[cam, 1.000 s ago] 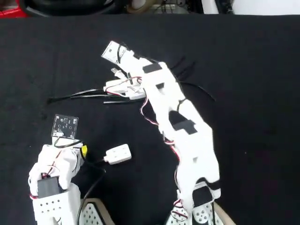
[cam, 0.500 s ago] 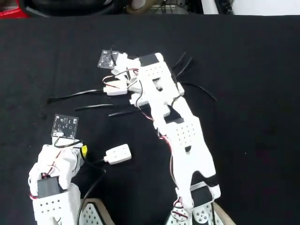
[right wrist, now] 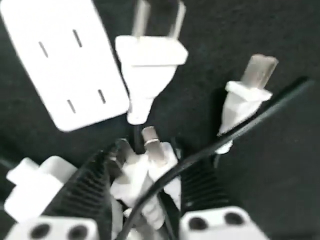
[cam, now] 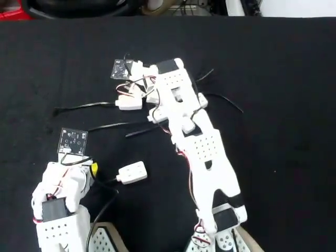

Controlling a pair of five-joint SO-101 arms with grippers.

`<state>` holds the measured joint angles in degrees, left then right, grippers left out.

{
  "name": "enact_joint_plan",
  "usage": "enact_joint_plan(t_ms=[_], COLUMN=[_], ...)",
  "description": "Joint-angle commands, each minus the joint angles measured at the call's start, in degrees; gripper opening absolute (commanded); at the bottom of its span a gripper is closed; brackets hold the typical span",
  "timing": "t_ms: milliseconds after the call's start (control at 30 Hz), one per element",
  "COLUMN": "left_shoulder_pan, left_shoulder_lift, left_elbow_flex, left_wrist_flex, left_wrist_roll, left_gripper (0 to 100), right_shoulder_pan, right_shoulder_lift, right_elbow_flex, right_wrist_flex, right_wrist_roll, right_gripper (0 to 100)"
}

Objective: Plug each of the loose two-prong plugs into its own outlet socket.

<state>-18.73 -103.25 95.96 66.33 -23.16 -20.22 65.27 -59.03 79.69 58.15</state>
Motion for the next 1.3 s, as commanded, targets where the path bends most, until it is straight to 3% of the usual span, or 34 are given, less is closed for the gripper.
enact_joint_plan(t_ms=[0,267,433,633,800,1100,1267], left_shoulder_pan=[-0.04,-0.04,-0.04,-0.04,-0.04,-0.04,-0.04], left_shoulder_lift=[-0.44,-0.44,-0.44,-0.44,-0.44,-0.44,-0.44], left_elbow_flex=[-0.4,-0.4,-0.4,0.4,0.57,0.57,0.57], left_wrist_flex=[-1.05,-1.14,-1.14,-2.46,-2.73,-2.73,-2.73], left_wrist_roll=[-0.62,-0.7,-0.7,-0.7,-0.7,-0.7,-0.7], left_gripper=[27,27,27,27,27,27,27], right_shoulder_pan=[0.97,0.97,1.05,0.09,-2.02,-10.99,-13.8], right_shoulder_lift=[1.36,0.75,0.57,-3.3,-16.75,-50.95,-61.14], right_elbow_flex=[-3.3,-22.02,-30.99,-28.26,-15.69,22.55,50.07], right_wrist_flex=[6.24,21.27,21.54,21.71,21.63,21.54,19.6], right_wrist_roll=[-2.64,-3.34,-5.54,-5.54,-4.48,12.13,18.37], right_gripper=[1.1,1.1,1.1,1.1,1.1,1.1,1.1])
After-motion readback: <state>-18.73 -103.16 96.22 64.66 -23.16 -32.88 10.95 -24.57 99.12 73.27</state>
